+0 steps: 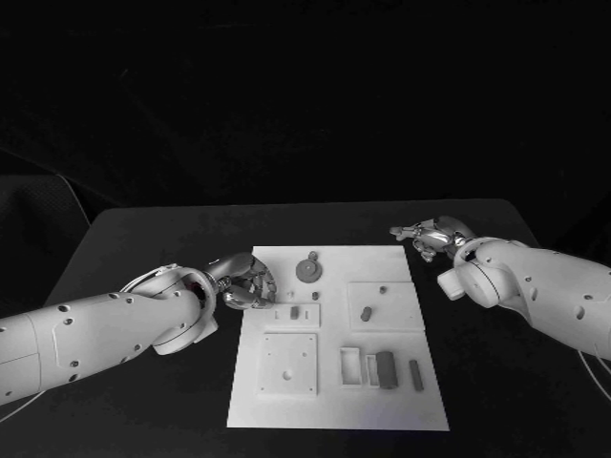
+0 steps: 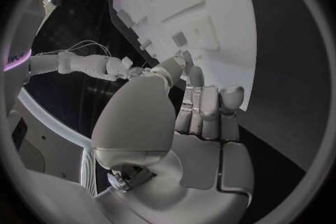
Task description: Assemble the parts on the task board
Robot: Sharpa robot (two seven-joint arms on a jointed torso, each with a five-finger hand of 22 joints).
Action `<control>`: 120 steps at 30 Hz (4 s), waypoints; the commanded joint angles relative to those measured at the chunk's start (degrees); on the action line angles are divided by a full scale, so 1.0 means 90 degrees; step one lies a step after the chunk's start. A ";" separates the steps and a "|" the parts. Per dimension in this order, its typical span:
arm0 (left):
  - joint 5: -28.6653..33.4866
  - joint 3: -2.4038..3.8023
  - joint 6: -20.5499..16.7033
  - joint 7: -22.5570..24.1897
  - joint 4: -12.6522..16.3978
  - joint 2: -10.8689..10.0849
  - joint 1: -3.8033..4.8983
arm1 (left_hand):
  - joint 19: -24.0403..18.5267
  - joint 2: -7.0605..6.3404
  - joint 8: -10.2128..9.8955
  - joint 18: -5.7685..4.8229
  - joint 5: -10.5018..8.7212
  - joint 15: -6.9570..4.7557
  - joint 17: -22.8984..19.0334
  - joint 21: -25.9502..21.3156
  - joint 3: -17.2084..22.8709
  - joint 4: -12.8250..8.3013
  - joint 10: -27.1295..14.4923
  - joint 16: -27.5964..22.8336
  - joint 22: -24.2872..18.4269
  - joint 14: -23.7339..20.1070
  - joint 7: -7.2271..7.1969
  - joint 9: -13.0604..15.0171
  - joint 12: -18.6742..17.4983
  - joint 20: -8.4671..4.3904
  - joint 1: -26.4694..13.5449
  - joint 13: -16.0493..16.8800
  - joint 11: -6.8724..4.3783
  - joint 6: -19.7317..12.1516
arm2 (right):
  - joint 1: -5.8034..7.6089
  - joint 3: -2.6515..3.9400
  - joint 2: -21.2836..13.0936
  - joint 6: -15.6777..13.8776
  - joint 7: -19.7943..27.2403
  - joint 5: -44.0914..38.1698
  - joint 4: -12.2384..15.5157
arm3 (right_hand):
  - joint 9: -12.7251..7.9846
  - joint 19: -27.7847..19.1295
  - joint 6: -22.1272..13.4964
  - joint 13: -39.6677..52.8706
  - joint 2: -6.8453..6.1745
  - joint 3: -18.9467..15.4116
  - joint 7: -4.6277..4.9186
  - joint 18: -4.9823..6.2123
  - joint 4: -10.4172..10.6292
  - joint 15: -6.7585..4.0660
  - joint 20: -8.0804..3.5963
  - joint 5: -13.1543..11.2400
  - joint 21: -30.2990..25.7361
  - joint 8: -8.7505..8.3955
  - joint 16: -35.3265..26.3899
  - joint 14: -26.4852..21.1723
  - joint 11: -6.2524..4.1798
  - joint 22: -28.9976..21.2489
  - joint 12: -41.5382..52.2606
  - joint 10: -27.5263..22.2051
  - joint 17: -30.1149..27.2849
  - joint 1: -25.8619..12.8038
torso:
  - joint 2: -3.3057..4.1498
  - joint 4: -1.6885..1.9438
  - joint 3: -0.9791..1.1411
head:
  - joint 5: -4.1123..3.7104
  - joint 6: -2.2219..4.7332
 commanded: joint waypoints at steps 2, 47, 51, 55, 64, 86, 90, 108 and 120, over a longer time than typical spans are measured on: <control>0.0415 -0.0091 -0.0253 -0.0339 0.0149 -0.0054 0.0003 | -0.0002 -0.0076 0.0017 0.0269 0.0023 -0.0036 0.0004 0.0025 0.0000 -0.0040 0.0055 0.0027 0.0007 -0.0013 0.0154 0.0014 0.0047 -0.0036 0.0006 0.0009 0.0001 0.0229 | -0.0002 0.0000 -0.0002 0.0080 0.0023 -0.0035 0.0005 | -0.0004 0.0020 0.0013 -0.0009 0.0062 -0.0036 0.0045 0.0159 0.0005 -0.0042 -0.0006 0.0003 0.0880 0.0011 -0.0026 0.0018 -0.0011 0.0009 -0.0032 0.0028 -0.0011 -0.0006 | 0.0001 -0.0003 0.0006 | 0.0009 -0.0062; -0.0138 -0.0141 -0.0266 -0.1138 0.0226 0.0252 -0.0071 | -0.0002 -0.0166 0.0021 0.0269 0.0007 -0.0040 0.0000 0.0054 -0.0073 -0.0049 0.0125 0.0045 0.0016 -0.0006 0.0148 0.0023 0.0053 -0.0032 -0.0133 0.0004 -0.0013 0.0294 | -0.0003 -0.0001 -0.0020 0.0100 0.0009 -0.0035 0.0000 | -0.0005 0.0025 0.0015 -0.0015 0.0063 -0.0041 0.0045 0.0162 0.0004 -0.0043 -0.0007 0.0002 0.0878 0.0011 -0.0028 0.0020 -0.0012 0.0010 -0.0035 0.0031 -0.0012 -0.0009 | 0.0012 -0.0018 0.0006 | -0.0052 -0.0215; -0.0368 -0.0140 -0.0272 -0.1121 0.0209 0.0274 -0.0095 | -0.0002 -0.0165 0.0021 0.0270 0.0008 -0.0040 0.0000 0.0054 -0.0073 -0.0051 0.0125 0.0045 0.0016 -0.0005 0.0147 0.0023 0.0052 -0.0032 -0.0133 0.0003 -0.0013 0.0295 | -0.0003 -0.0001 -0.0021 0.0101 0.0007 -0.0035 0.0003 | -0.0005 0.0026 0.0015 -0.0015 0.0063 -0.0042 0.0045 0.0162 0.0004 -0.0043 -0.0007 0.0002 0.0878 0.0011 -0.0028 0.0021 -0.0012 0.0010 -0.0035 0.0031 -0.0012 -0.0009 | 0.0013 -0.0019 0.0007 | -0.0059 -0.0209; -0.0407 -0.0140 -0.0244 -0.1119 0.0175 0.0312 -0.0108 | -0.0002 -0.0164 0.0020 0.0270 0.0010 -0.0040 0.0000 0.0054 -0.0073 -0.0054 0.0126 0.0046 0.0016 -0.0005 0.0147 0.0023 0.0052 -0.0033 -0.0132 0.0003 -0.0014 0.0296 | -0.0003 -0.0001 -0.0020 0.0104 0.0007 -0.0035 0.0000 | -0.0005 0.0026 0.0015 -0.0016 0.0063 -0.0042 0.0045 0.0163 0.0004 -0.0043 -0.0007 0.0002 0.0878 0.0011 -0.0029 0.0021 -0.0012 0.0010 -0.0035 0.0031 -0.0012 -0.0009 | 0.0014 -0.0020 0.0004 | -0.0063 -0.0214; -0.0465 -0.0139 -0.0202 -0.1078 0.0098 0.0352 -0.0140 | -0.0002 -0.0165 0.0020 0.0272 0.0013 -0.0041 -0.0001 0.0055 -0.0073 -0.0060 0.0127 0.0047 0.0016 -0.0004 0.0146 0.0023 0.0051 -0.0033 -0.0131 0.0002 -0.0015 0.0299 | -0.0004 -0.0002 -0.0020 0.0132 -0.0013 -0.0035 -0.0010 | -0.0006 0.0027 0.0015 -0.0017 0.0064 -0.0043 0.0045 0.0163 0.0004 -0.0044 -0.0008 0.0002 0.0878 0.0011 -0.0029 0.0021 -0.0012 0.0010 -0.0036 0.0032 -0.0013 -0.0009 | 0.0011 -0.0021 0.0007 | -0.0086 -0.0216; -0.0396 -0.0138 -0.0093 -0.1014 0.0013 0.0370 -0.0143 | -0.0003 -0.0149 0.0017 0.0275 0.0020 -0.0043 -0.0003 0.0056 -0.0067 -0.0073 0.0131 0.0048 0.0016 -0.0002 0.0144 0.0023 0.0048 -0.0035 -0.0124 0.0000 -0.0018 0.0304 | -0.0010 -0.0003 -0.0015 0.0155 -0.0029 -0.0035 -0.0017 | -0.0007 0.0029 0.0015 -0.0020 0.0065 -0.0046 0.0045 0.0165 0.0005 -0.0044 -0.0008 0.0002 0.0877 0.0011 -0.0031 0.0022 -0.0013 0.0010 -0.0038 0.0033 -0.0013 -0.0012 | 0.0010 -0.0019 0.0008 | -0.0109 -0.0219; -0.0397 -0.0138 -0.0088 -0.0992 0.0005 0.0385 -0.0143 | -0.0003 -0.0144 0.0016 0.0276 0.0022 -0.0044 -0.0003 0.0057 -0.0064 -0.0077 0.0132 0.0048 0.0015 -0.0002 0.0144 0.0023 0.0048 -0.0035 -0.0121 -0.0001 -0.0019 0.0306 | -0.0011 -0.0003 -0.0015 0.0154 -0.0028 -0.0035 -0.0017 | -0.0007 0.0030 0.0015 -0.0021 0.0066 -0.0047 0.0045 0.0165 0.0005 -0.0044 -0.0008 0.0002 0.0877 0.0011 -0.0031 0.0023 -0.0013 0.0010 -0.0038 0.0034 -0.0013 -0.0012 | 0.0010 -0.0019 0.0008 | -0.0115 -0.0218; -0.0558 -0.0138 0.0024 -0.1087 -0.0027 0.0461 -0.0149 | -0.0004 -0.0129 0.0014 0.0280 0.0027 -0.0046 -0.0006 0.0057 -0.0054 -0.0091 0.0136 0.0048 0.0014 -0.0001 0.0142 0.0023 0.0045 -0.0037 -0.0109 -0.0003 -0.0022 0.0311 | -0.0012 -0.0003 -0.0014 0.0157 -0.0030 -0.0035 -0.0017 | -0.0007 0.0031 0.0016 -0.0023 0.0067 -0.0048 0.0045 0.0165 0.0005 -0.0045 -0.0008 0.0002 0.0876 0.0011 -0.0032 0.0023 -0.0013 0.0011 -0.0039 0.0034 -0.0014 -0.0014 | 0.0009 -0.0019 0.0008 | -0.0128 -0.0223; -0.0608 -0.0138 0.0034 -0.1130 -0.0032 0.0465 -0.0149 | -0.0005 -0.0123 0.0021 0.0281 0.0028 -0.0047 -0.0007 0.0058 -0.0054 -0.0096 0.0140 0.0049 0.0014 -0.0001 0.0139 0.0027 0.0045 -0.0037 -0.0111 -0.0004 -0.0023 0.0330 | -0.0014 -0.0003 -0.0018 0.0158 -0.0032 -0.0035 -0.0015 | -0.0008 0.0032 0.0016 -0.0025 0.0068 -0.0050 0.0045 0.0166 0.0006 -0.0045 -0.0009 0.0002 0.0875 0.0010 -0.0033 0.0024 -0.0013 0.0011 -0.0040 0.0035 -0.0014 -0.0016 | 0.0009 -0.0018 0.0012 | -0.0140 -0.0227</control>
